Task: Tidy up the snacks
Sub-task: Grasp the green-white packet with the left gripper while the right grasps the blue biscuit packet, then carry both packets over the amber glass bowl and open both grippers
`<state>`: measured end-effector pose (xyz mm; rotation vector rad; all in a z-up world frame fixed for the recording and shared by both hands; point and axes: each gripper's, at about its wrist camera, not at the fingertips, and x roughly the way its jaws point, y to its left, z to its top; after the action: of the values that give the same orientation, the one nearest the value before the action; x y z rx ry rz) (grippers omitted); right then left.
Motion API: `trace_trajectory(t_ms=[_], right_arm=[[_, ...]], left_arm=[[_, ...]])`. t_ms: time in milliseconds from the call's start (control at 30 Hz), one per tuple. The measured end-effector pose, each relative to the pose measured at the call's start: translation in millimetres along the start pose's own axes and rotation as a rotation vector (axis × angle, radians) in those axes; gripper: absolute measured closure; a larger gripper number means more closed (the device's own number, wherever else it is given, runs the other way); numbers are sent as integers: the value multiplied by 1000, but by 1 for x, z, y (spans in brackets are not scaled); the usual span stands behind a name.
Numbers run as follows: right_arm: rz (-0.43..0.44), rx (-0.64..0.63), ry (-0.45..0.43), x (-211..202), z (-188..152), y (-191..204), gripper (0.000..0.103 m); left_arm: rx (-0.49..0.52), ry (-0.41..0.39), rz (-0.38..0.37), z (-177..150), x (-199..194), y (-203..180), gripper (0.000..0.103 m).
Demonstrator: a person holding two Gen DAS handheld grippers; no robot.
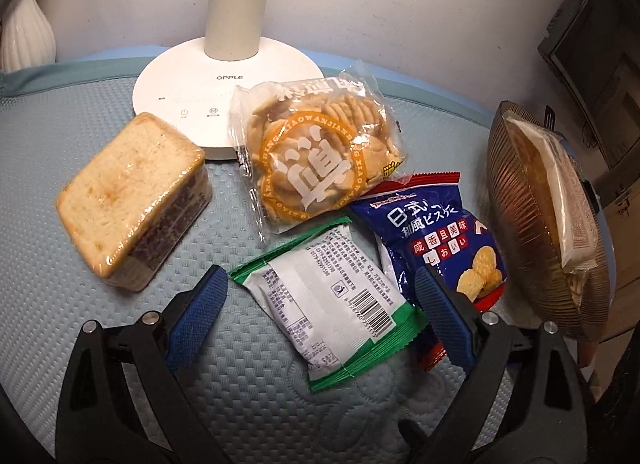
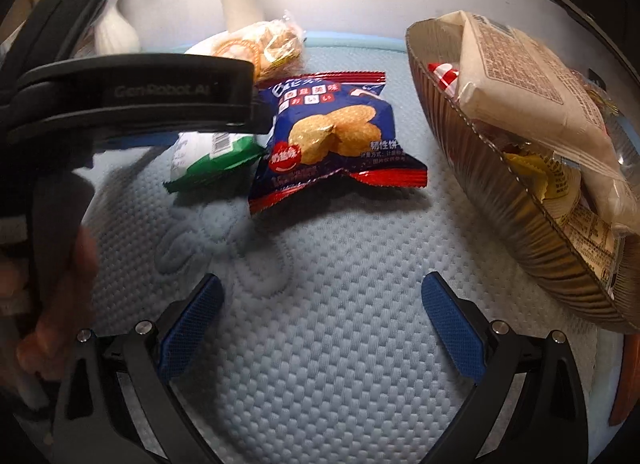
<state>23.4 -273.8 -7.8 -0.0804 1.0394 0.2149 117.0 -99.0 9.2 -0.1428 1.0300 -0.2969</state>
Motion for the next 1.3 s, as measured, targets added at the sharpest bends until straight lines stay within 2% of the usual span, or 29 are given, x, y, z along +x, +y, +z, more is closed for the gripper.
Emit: trace_trajectory(t_ms=[67, 167, 267, 300, 333, 400, 533, 633, 700, 767, 800, 833, 900, 1100, 1300], right_arm=[[-1, 23, -2, -9, -5, -4, 5], [44, 122, -93, -30, -11, -16, 5], [88, 218, -188, -47, -8, -23, 5], [99, 247, -214, -50, -5, -22, 5], [102, 269, -226, -51, -2, -22, 5], [73, 334, -232, -46, 9, -20, 6], [117, 466, -203, -22, 27, -22, 8], [109, 532, -189, -1, 34, -29, 11], [114, 554, -188, 9, 42, -31, 14], [71, 538, -218, 18, 51, -29, 18], [75, 526, -228, 19, 54, -28, 27], [84, 518, -227, 21, 57, -28, 40], [104, 514, -215, 24, 58, -27, 54], [146, 523, -210, -2, 29, -25, 59], [237, 578, -129, -47, -34, -28, 62]], left_arm=[[32, -10, 16, -2, 2, -4, 9], [80, -24, 54, -4, 4, -10, 11], [126, -36, 79, -9, 2, -14, 23], [139, -36, 93, -11, 0, -12, 36], [151, -37, 103, -12, -4, -10, 43], [144, -27, 58, -18, -11, -2, 47], [139, -23, 29, -36, -29, 14, 48], [164, -40, 35, -53, -41, 19, 48], [169, -59, 28, -61, -45, 23, 48], [147, -78, 2, -65, -48, 29, 47], [137, -82, -5, -64, -50, 32, 47], [128, -85, -8, -64, -50, 33, 47], [127, -86, -5, -61, -48, 32, 47], [131, -89, 8, -63, -51, 30, 48], [99, -100, -30, -85, -74, 33, 48]])
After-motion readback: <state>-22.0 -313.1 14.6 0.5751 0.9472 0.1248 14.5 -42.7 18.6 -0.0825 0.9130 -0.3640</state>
